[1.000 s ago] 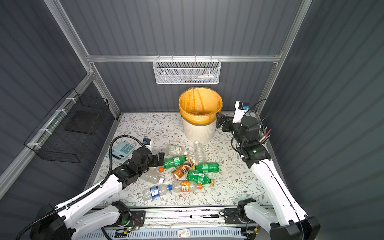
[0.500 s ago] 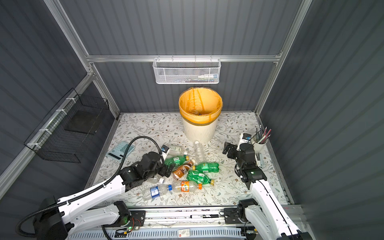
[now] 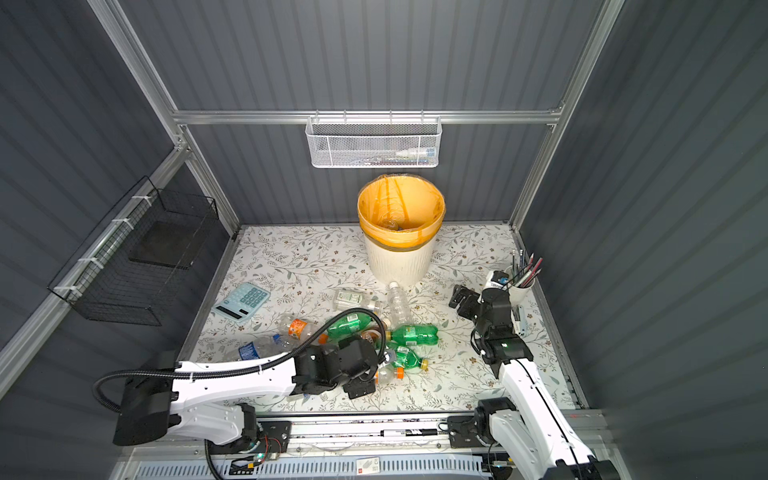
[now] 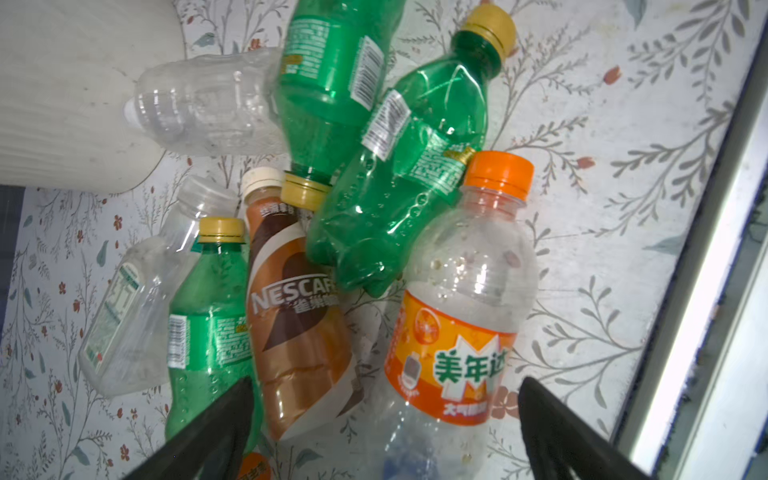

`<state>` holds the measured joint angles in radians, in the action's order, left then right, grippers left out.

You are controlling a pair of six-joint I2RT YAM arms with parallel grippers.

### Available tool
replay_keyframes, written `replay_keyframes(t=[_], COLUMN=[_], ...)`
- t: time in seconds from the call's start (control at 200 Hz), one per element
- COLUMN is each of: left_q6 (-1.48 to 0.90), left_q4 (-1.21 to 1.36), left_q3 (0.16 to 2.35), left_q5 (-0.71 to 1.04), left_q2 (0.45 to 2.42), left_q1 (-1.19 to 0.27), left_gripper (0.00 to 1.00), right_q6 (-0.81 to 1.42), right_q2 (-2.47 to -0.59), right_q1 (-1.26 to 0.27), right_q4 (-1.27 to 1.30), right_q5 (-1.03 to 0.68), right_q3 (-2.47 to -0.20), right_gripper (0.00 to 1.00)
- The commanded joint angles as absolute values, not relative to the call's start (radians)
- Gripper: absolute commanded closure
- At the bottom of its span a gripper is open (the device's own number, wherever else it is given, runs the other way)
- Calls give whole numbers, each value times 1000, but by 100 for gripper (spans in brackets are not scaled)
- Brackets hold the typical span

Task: Throw the plastic bottles in the bin
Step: 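Draw the right gripper back while the left gripper grasps an orange-capped clear bottle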

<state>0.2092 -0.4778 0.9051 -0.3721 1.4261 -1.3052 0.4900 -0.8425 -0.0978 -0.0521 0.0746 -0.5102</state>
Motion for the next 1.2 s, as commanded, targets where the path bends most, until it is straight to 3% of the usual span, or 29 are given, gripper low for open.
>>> replay_keyframes(t=[0.0,0.36,0.525,0.69,0.941,1.196], left_q6=[261,270,273,270,263,243], left_q4=[-572,-583,-599,-616,-593,-510], left_q3=[957,1038,1056,1074,1063,1030], left_q5=[-400,-403,-386,-376,-357,-393], left_q2=[1501,1685,1747,1786,1724,1529], left_q1=[-1334,-1359,-1360,-1359,-1359,-1359], left_gripper=[4,19,22,34,49,56], right_q6=[507,508,512,514,518,524], right_q2=[-850,-852,-855,-859,-860,-860], right_q1=[-91,-73,-65,-54,-44,-34], right_q4=[-25,-25,-18,-15,-11,-6], right_q5=[63,52,42,29,21,11], right_q3=[-498,-480,-472,-466,-457,-451], right_gripper=[1,1,1,1,1,1])
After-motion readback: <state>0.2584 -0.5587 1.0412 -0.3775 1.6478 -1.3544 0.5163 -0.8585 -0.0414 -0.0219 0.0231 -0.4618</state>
